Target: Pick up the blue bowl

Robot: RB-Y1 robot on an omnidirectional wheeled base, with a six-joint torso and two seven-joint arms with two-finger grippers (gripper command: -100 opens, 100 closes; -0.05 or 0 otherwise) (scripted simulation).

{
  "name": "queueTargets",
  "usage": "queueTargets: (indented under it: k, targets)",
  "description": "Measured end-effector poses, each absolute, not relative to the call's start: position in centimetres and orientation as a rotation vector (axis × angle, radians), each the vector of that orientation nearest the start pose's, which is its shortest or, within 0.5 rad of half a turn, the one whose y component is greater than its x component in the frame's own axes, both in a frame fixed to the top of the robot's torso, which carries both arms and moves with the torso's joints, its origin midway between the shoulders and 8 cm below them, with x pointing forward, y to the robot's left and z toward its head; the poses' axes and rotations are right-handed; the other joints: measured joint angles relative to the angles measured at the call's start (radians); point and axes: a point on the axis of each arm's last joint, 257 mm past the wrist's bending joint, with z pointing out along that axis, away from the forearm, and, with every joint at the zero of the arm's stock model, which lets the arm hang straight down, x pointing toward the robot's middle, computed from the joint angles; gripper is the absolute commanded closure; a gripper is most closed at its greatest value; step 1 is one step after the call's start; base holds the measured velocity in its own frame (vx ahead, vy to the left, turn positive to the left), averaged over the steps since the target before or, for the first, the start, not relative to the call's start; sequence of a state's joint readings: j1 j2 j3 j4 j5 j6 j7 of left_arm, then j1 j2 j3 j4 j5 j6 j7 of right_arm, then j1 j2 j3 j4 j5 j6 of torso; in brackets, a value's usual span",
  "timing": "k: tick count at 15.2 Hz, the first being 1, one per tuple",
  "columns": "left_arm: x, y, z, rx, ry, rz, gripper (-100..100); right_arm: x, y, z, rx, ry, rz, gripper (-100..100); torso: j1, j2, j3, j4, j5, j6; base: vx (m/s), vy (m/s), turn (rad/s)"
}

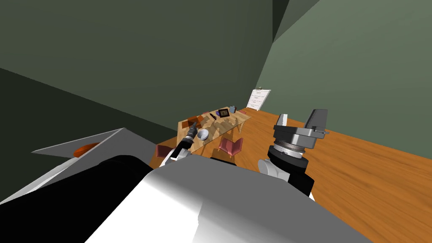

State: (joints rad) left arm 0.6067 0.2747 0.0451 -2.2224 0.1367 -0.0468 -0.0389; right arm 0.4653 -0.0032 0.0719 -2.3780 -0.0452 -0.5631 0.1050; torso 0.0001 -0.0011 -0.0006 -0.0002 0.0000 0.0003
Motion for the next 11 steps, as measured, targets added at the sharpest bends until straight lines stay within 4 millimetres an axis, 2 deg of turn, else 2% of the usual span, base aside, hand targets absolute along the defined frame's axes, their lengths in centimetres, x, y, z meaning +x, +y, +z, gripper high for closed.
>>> queueTargets:
  k: [2, 5, 11]
  targets:
    - [38.0, 33.2, -15.0, -1.044, 1.213, -1.026, -100, 31.3, -25.4, 8.7, 0.507, 0.471, 1.355, 0, 0.0, 0.0, 0.0, 0.0, 0.0, 0.0, 0.019, 0.004, -0.123]
    - [37.7, 34.6, -17.6, -1.119, 1.264, -0.983, -100, 31.3, -25.4, 8.7, 0.507, 0.471, 1.355, 0, 0.0, -0.001, 0.0, 0.0, 0.0, 0.0, 0.019, 0.003, -0.104]
    - [36.7, 36.6, -21.1, -1.239, 1.34, -0.911, -100, 31.3, -25.4, 8.7, 0.507, 0.471, 1.355, 0, 0.0, 0.0, 0.0, 0.0, 0.0, 0.0, 0.014, 0.002, -0.084]
